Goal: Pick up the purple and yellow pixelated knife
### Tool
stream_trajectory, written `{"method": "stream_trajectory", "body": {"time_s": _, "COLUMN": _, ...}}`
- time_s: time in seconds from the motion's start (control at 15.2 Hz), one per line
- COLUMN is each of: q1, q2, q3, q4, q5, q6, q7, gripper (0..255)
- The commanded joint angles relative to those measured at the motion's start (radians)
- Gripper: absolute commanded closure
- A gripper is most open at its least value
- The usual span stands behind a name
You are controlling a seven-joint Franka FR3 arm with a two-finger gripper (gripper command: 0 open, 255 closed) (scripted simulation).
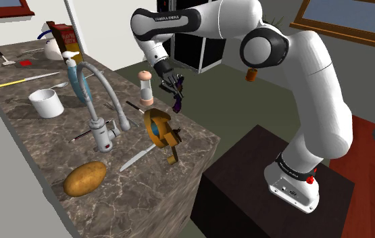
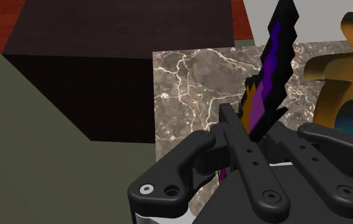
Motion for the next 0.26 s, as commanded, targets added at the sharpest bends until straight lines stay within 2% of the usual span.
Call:
{"method": "stream_trajectory", "body": {"time_s": 0.0, "q1": 0.001, "q2": 0.0, "q3": 0.001, "q4": 0.028, "q5": 0.003, "q6": -0.028, "q7": 0.006, "gripper": 255}}
{"method": "stream_trajectory", "body": {"time_s": 0.2, "q1": 0.001, "q2": -0.001, "q3": 0.002, "q4": 0.042, "q5": 0.005, "q6": -0.042, "q7": 0.009, "gripper": 255}}
